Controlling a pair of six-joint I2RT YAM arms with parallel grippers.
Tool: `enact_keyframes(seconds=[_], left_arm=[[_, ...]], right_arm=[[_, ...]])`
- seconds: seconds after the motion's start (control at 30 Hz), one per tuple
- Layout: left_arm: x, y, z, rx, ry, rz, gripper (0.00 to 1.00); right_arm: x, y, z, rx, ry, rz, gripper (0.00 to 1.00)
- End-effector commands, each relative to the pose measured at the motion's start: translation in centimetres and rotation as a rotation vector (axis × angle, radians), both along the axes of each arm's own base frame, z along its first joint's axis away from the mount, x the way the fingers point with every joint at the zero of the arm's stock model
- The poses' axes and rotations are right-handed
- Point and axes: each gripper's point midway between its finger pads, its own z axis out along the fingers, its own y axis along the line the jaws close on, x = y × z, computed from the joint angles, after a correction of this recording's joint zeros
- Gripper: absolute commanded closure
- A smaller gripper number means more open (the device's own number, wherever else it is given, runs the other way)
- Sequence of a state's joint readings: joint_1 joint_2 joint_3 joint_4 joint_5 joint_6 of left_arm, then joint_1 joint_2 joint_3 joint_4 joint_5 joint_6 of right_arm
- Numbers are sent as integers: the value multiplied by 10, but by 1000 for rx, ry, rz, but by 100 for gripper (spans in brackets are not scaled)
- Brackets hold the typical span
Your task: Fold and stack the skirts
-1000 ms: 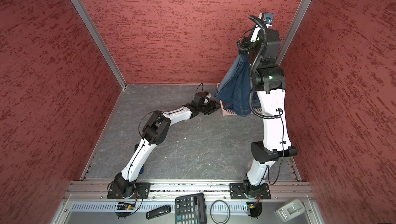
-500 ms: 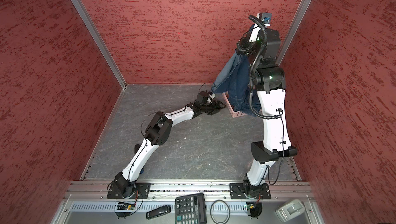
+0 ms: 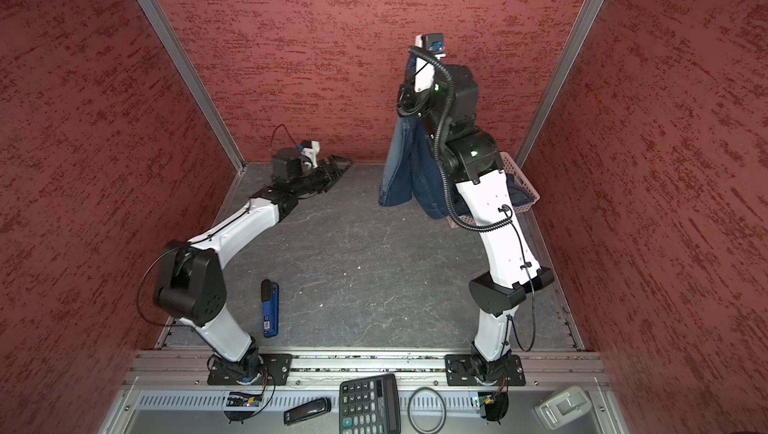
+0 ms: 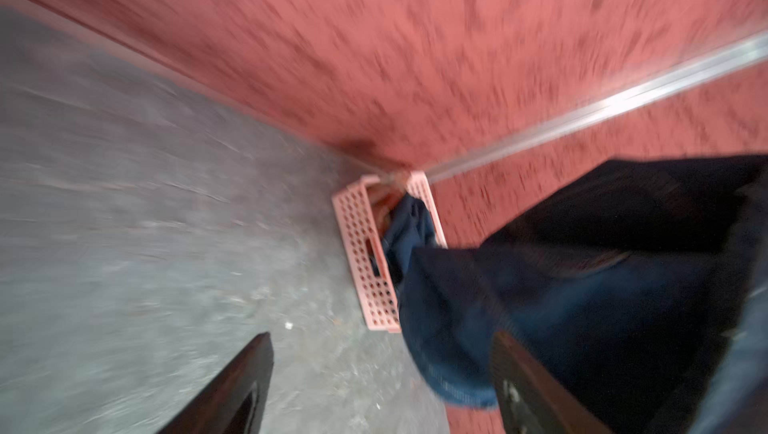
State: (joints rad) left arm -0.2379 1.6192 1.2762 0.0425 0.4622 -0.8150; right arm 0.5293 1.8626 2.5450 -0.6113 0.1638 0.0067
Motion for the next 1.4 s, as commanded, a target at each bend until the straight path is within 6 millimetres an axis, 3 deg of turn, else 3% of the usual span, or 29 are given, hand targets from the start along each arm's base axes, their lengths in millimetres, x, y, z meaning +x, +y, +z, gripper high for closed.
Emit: enact_keyframes(seconds=[0.0, 0.1, 0.2, 0.3, 0.4, 0.53, 0.6, 0.7, 0.97, 1.13, 1.37], left_arm=[[-21, 49, -10, 82, 44, 88, 14], [-35, 94, -6, 96, 58, 167, 13], [-48, 125, -9, 119, 76, 231, 13], [-58, 136, -17, 166, 91, 245, 13], [-66, 140, -31, 197, 122, 257, 13], [-76, 141, -58, 247, 183, 253, 13], [-80, 138, -70, 276, 208, 245, 13], [-87, 128, -89, 320, 252, 219, 13], [-119, 76, -133, 487, 354, 89, 13], [-142, 44, -170, 560, 435, 7, 17], [-162, 20, -216, 621, 528, -46, 19]], right_arm=[[-18, 29, 33, 66, -116, 72, 100], [-8, 39, 13, 94, -41, 88, 100], [3, 44, -22, 63, 68, 78, 100], [13, 45, -87, 27, 201, 48, 100], [7, 34, -173, 48, 315, 35, 100], [-6, 10, -288, -14, 530, -21, 50], [-15, -1, -318, -49, 588, -57, 36], [-24, -7, -339, -65, 620, -64, 24], [-30, -7, -388, -70, 729, -48, 22], [-30, -19, -406, 5, 784, -37, 23], [-34, -50, -410, 27, 791, -81, 23]])
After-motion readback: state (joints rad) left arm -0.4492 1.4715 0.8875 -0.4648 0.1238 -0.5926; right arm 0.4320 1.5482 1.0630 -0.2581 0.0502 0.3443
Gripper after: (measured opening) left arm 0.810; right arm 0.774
